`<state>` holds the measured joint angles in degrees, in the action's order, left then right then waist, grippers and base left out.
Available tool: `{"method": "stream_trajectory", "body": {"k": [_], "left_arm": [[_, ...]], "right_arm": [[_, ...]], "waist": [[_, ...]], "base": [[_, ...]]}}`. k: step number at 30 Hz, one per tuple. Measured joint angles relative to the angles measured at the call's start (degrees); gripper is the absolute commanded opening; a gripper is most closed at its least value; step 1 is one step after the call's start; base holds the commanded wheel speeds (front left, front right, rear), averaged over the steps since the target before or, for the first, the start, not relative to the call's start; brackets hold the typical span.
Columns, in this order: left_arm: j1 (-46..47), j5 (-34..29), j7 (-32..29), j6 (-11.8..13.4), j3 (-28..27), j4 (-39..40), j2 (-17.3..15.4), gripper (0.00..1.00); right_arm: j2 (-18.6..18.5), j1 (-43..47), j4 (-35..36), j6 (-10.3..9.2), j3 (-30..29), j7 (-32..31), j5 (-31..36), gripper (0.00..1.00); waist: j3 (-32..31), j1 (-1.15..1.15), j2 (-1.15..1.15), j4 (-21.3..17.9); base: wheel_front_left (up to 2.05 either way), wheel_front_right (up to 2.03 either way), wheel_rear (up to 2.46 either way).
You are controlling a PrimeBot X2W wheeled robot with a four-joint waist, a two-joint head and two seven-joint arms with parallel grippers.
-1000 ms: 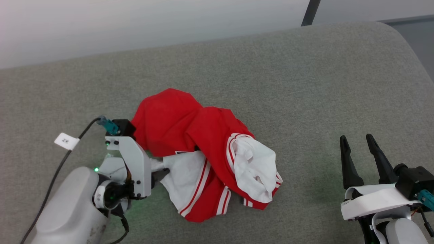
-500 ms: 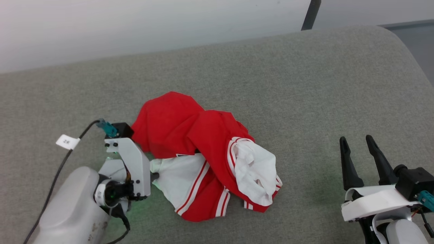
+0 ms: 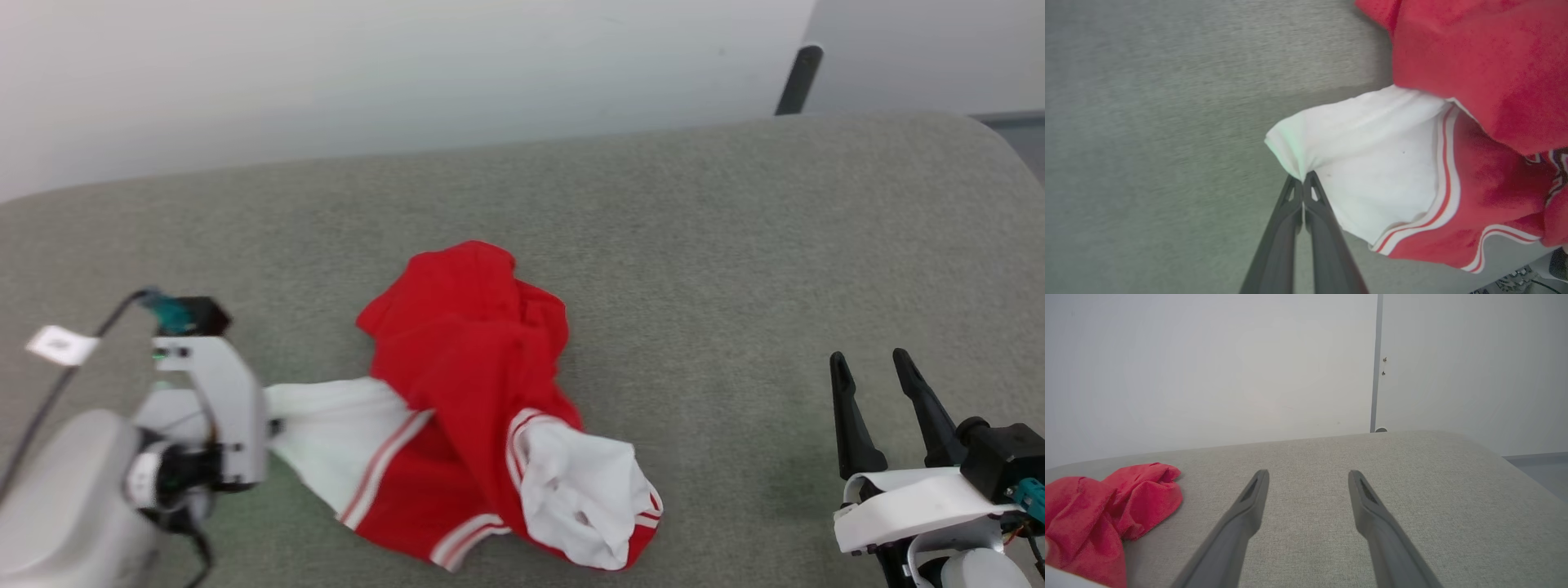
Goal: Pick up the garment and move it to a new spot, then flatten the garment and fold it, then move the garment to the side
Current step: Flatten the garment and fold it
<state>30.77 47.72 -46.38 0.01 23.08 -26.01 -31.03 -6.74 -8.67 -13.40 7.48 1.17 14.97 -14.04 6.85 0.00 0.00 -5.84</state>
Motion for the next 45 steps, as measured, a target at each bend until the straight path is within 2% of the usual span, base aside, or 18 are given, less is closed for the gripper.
{"method": "stream_trajectory", "body": {"k": [6,11,12,13,14,15,16,22,27,31,35,41,45], "left_arm": [[-2.0,-1.5,-1.2,1.4,-1.2,2.8,-6.2,0.0],[-4.3,-1.8,-0.9,2.8,-2.1,3.3,-8.2,0.0],[-4.8,-1.5,-0.7,3.0,-2.3,3.3,-8.1,0.11],[-5.3,-1.1,-0.3,3.0,-2.4,3.2,-7.8,0.33],[-5.6,-1.1,0.2,3.0,-2.4,3.1,-7.4,0.49],[-5.8,-0.9,0.9,3.0,-2.4,3.0,-6.9,0.85],[-5.9,-0.7,1.4,3.0,-2.5,2.9,-6.4,1.0],[-6.3,-0.3,4.1,2.4,-2.6,2.4,-5.0,1.0],[-6.8,-0.4,8.8,0.7,-3.5,4.3,-5.1,1.0],[-8.9,-1.4,17.0,-1.1,-5.0,7.2,-5.3,1.0],[-11.6,-3.1,26.2,-1.9,-6.5,10.1,-5.0,1.0],[-17.6,-5.3,37.0,-1.6,-7.7,13.1,-3.6,1.0],[-21.2,-6.4,44.6,-0.1,-9.4,14.6,-2.2,1.0]], "right_arm": [[-0.3,0.1,-0.1,0.0,0.1,0.0,0.0,1.0],[-0.5,0.1,-0.3,0.0,0.2,0.0,0.0,1.0],[-0.5,0.1,-0.3,0.0,0.2,0.0,0.0,1.0],[-0.5,0.1,-0.4,0.0,0.2,0.0,0.0,1.0],[-0.5,0.1,-0.4,0.0,0.3,0.0,0.0,1.0],[-0.6,0.1,-0.5,0.0,0.4,0.0,0.0,1.0],[-0.6,0.1,-0.7,0.0,0.5,0.0,0.0,1.0],[-1.1,0.2,-1.2,0.0,1.1,-0.1,-0.1,1.0],[-1.3,1.2,-1.5,0.0,1.6,-0.8,-0.2,1.0],[-1.5,1.7,-1.4,0.0,2.8,-1.5,-0.4,1.0],[-1.8,2.6,-1.2,0.0,3.8,-2.5,-1.1,1.0],[-2.1,3.6,-0.7,0.0,5.3,-3.9,-2.0,1.0],[-2.3,3.8,-0.1,0.0,6.1,-4.5,-2.2,1.0]], "waist": [[-1.0,0.0,0.0,1.7],[-1.3,0.0,0.0,2.4],[-1.3,0.0,0.0,2.5],[-1.3,0.0,0.0,2.6],[-1.4,0.0,0.0,2.6],[-1.4,0.0,0.0,2.7],[-1.4,0.0,0.0,2.8],[-2.4,0.0,0.0,3.3],[-4.1,0.0,0.0,4.2],[-5.9,0.0,0.0,5.0],[-7.2,0.0,0.0,6.4],[-8.9,0.0,0.0,9.0],[-9.9,0.0,0.0,10.9]], "base": [[0.0,0.0,0.0],[0.0,0.0,0.0],[0.0,0.0,0.0],[0.0,0.0,0.0],[0.0,0.0,0.0],[0.0,0.0,0.0],[0.0,0.0,0.0],[0.0,0.0,0.0],[0.0,0.0,0.0],[0.0,0.0,0.0],[0.0,0.0,0.0],[0.0,0.0,0.0],[0.0,0.0,0.0]]}}
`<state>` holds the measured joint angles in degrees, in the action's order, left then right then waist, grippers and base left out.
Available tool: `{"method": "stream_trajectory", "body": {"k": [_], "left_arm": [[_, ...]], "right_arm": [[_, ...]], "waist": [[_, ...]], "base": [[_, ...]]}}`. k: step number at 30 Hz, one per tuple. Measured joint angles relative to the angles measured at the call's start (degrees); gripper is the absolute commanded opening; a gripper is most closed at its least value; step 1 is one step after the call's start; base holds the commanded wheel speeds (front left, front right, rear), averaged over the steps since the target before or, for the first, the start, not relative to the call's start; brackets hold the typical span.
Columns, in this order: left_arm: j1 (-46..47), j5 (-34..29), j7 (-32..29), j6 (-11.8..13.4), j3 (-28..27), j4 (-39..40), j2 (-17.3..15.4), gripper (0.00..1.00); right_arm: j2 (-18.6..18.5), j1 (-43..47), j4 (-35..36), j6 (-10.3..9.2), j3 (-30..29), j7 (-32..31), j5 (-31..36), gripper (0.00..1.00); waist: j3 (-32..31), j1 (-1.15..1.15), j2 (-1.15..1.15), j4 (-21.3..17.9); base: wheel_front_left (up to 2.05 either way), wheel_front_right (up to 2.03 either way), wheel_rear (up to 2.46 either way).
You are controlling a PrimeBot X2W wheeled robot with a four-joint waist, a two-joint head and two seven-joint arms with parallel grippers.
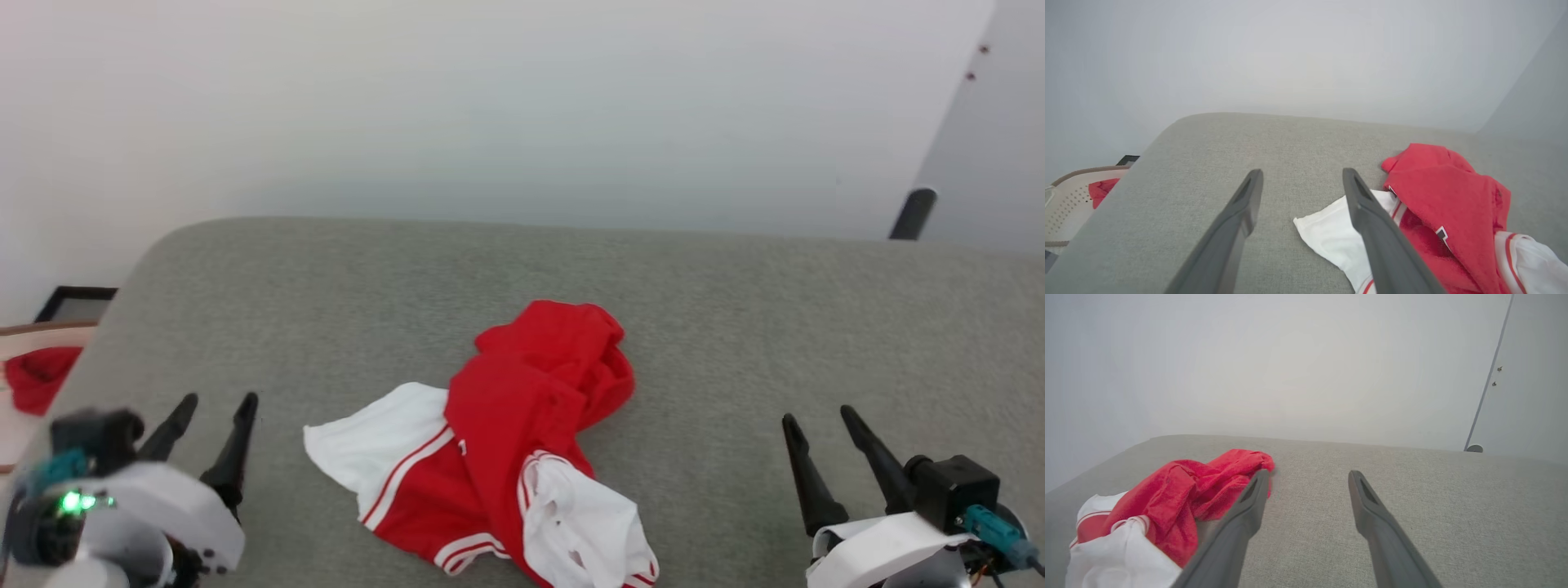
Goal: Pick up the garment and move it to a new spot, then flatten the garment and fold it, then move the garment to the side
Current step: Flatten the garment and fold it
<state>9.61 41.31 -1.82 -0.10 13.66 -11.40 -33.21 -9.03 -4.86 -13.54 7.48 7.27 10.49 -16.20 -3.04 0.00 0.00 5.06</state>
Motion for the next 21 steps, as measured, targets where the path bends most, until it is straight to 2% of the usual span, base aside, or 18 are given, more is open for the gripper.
{"method": "stream_trajectory", "body": {"k": [5,9,14,21], "left_arm": [[-4.8,-0.7,8.5,3.3,-2.7,1.2,2.4,1.0],[-8.7,-0.6,12.3,4.0,-3.4,1.2,4.0,1.0],[-11.0,-0.8,15.5,4.1,-5.2,1.6,5.1,1.0],[-12.0,-2.6,16.5,3.6,-6.2,2.1,6.8,1.0]], "right_arm": [[0.2,0.9,0.6,0.0,1.2,-1.5,-0.5,1.0],[0.2,1.0,1.1,0.0,2.3,-3.0,-1.4,1.0],[-0.4,1.1,2.1,0.0,4.8,-7.1,-4.2,1.0],[-2.1,0.9,4.9,0.0,8.0,-15.8,-7.2,1.0]], "waist": [[-1.1,0.0,0.0,2.4],[-1.5,0.0,0.0,4.3],[-1.6,0.0,0.0,6.6],[-1.1,0.0,0.0,9.0]], "base": [[0.0,0.0,0.0],[0.0,0.0,0.0],[0.0,0.0,0.0],[0.0,0.0,0.0]]}}
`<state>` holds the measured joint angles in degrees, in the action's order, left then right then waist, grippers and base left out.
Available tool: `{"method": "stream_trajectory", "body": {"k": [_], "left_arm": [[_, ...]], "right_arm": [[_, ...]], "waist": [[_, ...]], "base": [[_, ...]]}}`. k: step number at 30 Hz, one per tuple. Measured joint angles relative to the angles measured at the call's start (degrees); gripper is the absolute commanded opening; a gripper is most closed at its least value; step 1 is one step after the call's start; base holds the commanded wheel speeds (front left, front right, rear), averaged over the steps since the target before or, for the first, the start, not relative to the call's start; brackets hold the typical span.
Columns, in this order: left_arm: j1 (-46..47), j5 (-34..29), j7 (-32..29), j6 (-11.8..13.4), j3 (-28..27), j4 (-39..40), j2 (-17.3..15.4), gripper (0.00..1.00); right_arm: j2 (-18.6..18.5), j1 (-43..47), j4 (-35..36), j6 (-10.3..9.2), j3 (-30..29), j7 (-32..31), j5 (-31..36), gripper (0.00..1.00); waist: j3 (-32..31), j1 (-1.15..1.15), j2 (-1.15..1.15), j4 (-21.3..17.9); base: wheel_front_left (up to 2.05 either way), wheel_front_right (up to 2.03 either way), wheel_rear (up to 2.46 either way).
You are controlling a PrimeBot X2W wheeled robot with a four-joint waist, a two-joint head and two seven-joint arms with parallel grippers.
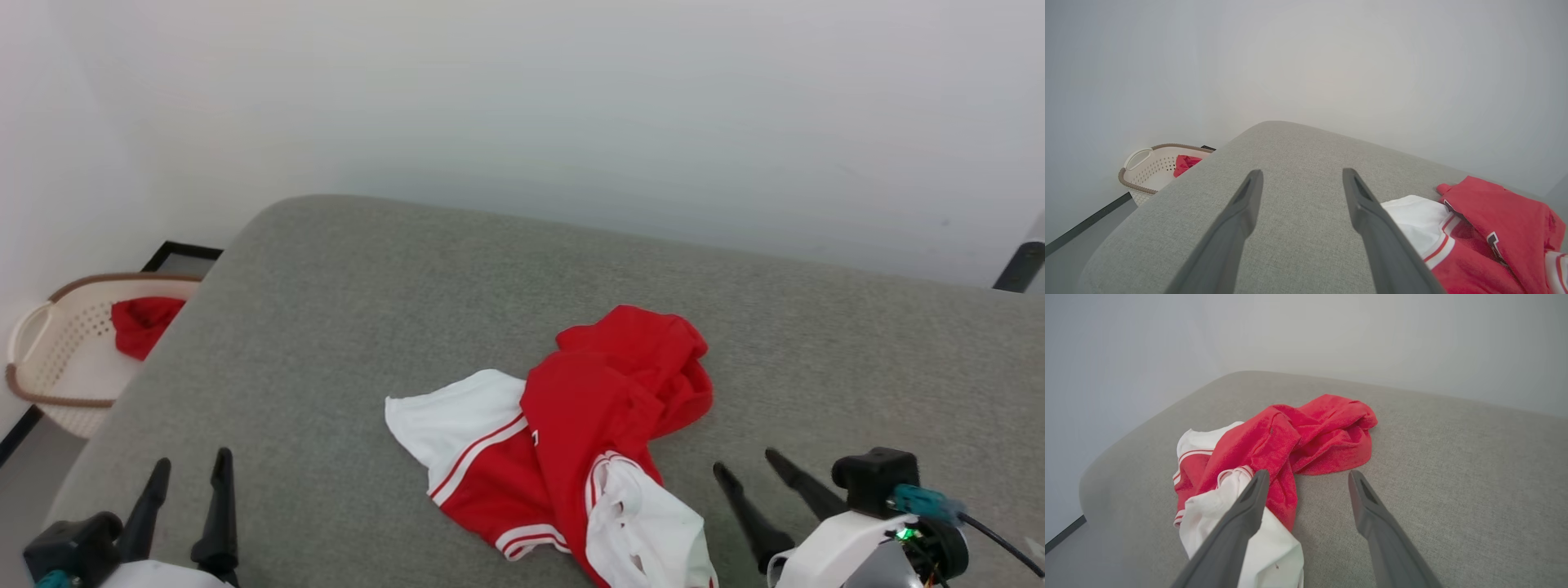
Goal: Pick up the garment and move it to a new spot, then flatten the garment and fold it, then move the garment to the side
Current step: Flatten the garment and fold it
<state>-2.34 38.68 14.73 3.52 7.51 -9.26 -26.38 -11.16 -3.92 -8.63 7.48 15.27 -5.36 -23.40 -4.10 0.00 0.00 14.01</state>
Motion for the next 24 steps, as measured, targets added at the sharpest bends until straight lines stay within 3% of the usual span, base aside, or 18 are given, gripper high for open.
{"method": "stream_trajectory", "body": {"k": [12,21,22,23,24], "left_arm": [[0.7,-1.5,0.4,-1.9,-0.4,-0.9,3.2,1.0],[3.4,-3.0,0.4,-3.7,-0.1,-2.2,6.1,1.0],[3.7,-3.1,0.4,-4.1,-0.1,-2.4,6.4,1.0],[3.9,-3.3,0.4,-4.2,-0.2,-2.6,6.6,1.0],[4.2,-3.5,0.4,-4.5,-0.2,-2.8,6.9,1.0]], "right_arm": [[-1.9,1.3,4.4,0.0,1.8,-21.7,-4.3,1.0],[-0.3,1.5,3.8,0.0,1.0,-28.3,-2.2,1.0],[0.0,1.5,3.3,0.0,1.0,-28.5,-2.1,0.78],[0.2,1.3,2.9,0.0,1.0,-28.4,-1.8,0.09],[0.2,1.0,2.6,0.0,1.1,-28.1,-1.3,0.0]], "waist": [[1.6,0.0,0.0,2.6],[4.2,0.0,0.0,4.4],[4.5,0.0,0.0,4.6],[4.8,0.0,0.0,4.8],[5.0,0.0,0.0,4.9]], "base": [[0.0,0.0,0.0],[0.0,0.0,0.0],[0.0,0.0,0.0],[0.0,0.0,0.0],[0.0,0.0,0.0]]}}
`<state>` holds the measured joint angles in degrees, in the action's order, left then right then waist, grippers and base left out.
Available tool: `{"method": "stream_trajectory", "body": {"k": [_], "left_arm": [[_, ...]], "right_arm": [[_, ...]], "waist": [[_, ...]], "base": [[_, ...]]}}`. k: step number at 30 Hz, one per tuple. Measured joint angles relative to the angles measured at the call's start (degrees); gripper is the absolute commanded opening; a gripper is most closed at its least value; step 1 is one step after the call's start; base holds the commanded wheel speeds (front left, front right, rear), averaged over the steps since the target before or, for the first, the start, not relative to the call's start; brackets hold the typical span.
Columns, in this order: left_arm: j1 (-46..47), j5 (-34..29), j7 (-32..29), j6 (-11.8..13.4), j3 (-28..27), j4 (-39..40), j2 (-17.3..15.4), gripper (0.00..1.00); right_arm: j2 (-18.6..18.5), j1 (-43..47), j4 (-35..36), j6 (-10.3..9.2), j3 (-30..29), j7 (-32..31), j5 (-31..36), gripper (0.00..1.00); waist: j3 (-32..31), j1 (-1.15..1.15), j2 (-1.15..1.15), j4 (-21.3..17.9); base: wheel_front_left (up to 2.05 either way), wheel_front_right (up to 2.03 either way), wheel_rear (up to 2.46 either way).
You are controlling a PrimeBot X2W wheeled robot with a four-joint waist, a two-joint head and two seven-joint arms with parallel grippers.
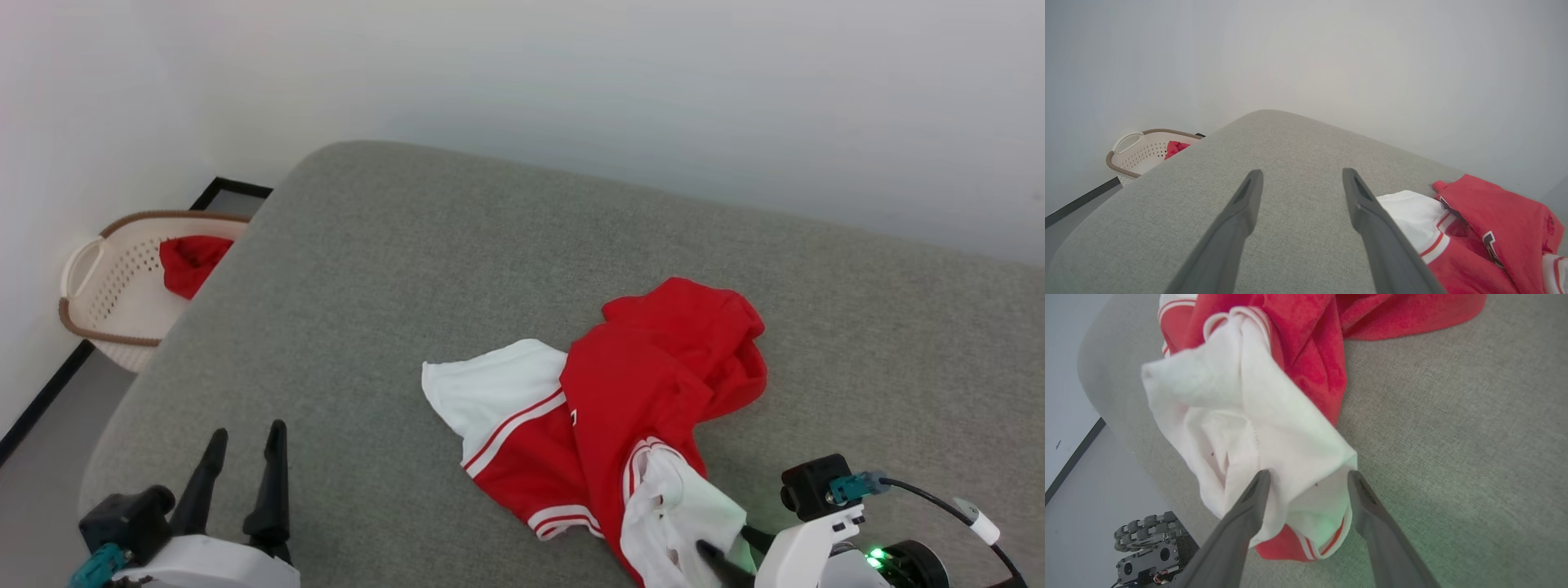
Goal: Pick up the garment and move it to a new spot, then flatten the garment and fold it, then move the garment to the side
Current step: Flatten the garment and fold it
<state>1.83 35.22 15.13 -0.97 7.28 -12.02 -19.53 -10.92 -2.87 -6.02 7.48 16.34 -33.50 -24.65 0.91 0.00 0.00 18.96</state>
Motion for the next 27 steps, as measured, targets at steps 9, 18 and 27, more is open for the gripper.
{"method": "stream_trajectory", "body": {"k": [9,18,27], "left_arm": [[0.5,-1.4,0.0,-1.5,-2.1,-0.5,1.5,1.0],[0.0,-2.7,0.0,-2.6,-3.8,-0.6,2.6,1.0],[-0.2,-3.6,0.0,-3.6,-4.2,-1.4,3.2,1.0]], "right_arm": [[0.3,-2.1,-0.8,0.0,-1.8,0.2,0.5,0.0],[-1.5,-3.9,3.1,0.0,-8.7,-1.4,0.5,0.0],[-4.4,-6.4,0.7,0.01,-17.2,-1.8,1.7,0.0]], "waist": [[1.0,0.0,0.0,-0.1],[0.5,0.0,0.0,-2.1],[-0.1,0.0,0.0,-3.7]], "base": [[0.0,0.0,0.0],[0.0,0.0,0.0],[0.0,0.0,0.0]]}}
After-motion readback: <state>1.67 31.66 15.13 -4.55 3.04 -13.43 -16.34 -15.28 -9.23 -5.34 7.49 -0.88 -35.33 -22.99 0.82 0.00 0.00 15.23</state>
